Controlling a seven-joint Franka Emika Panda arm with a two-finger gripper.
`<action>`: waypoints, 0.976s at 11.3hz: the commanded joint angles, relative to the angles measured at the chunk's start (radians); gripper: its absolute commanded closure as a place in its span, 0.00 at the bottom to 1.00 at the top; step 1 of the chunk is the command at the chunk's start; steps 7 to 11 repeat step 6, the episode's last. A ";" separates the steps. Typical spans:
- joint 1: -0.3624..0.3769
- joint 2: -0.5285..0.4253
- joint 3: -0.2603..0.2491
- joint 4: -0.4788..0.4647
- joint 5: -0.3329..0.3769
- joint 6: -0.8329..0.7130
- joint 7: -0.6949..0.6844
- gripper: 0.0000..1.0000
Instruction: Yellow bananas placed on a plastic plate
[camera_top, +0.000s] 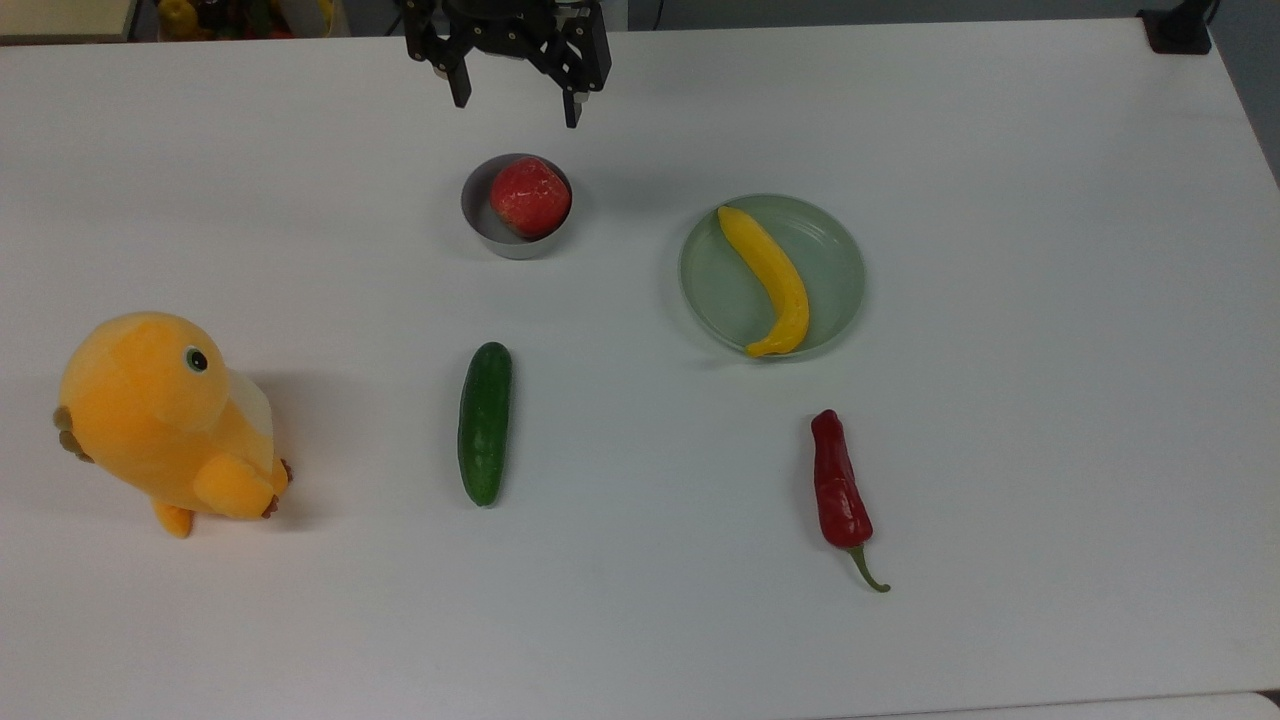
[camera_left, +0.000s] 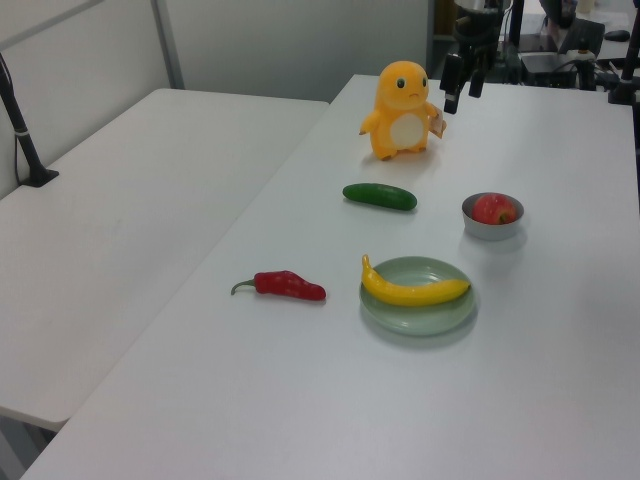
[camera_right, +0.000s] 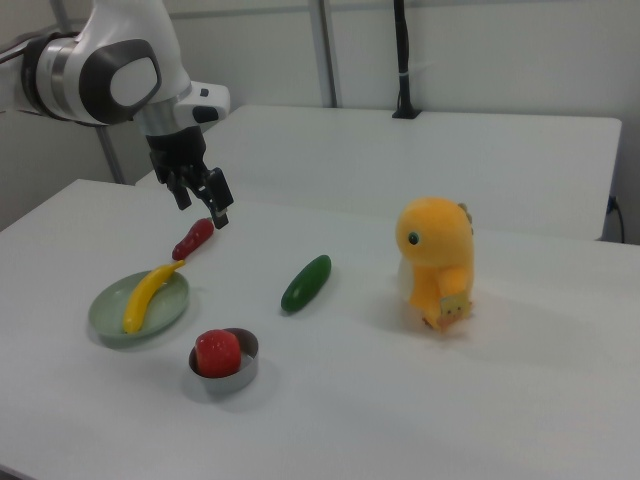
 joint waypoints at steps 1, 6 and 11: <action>0.008 -0.015 -0.006 -0.001 0.024 -0.029 -0.028 0.00; 0.007 -0.015 0.006 -0.006 0.004 -0.060 -0.136 0.00; 0.007 -0.015 0.006 -0.006 0.004 -0.060 -0.136 0.00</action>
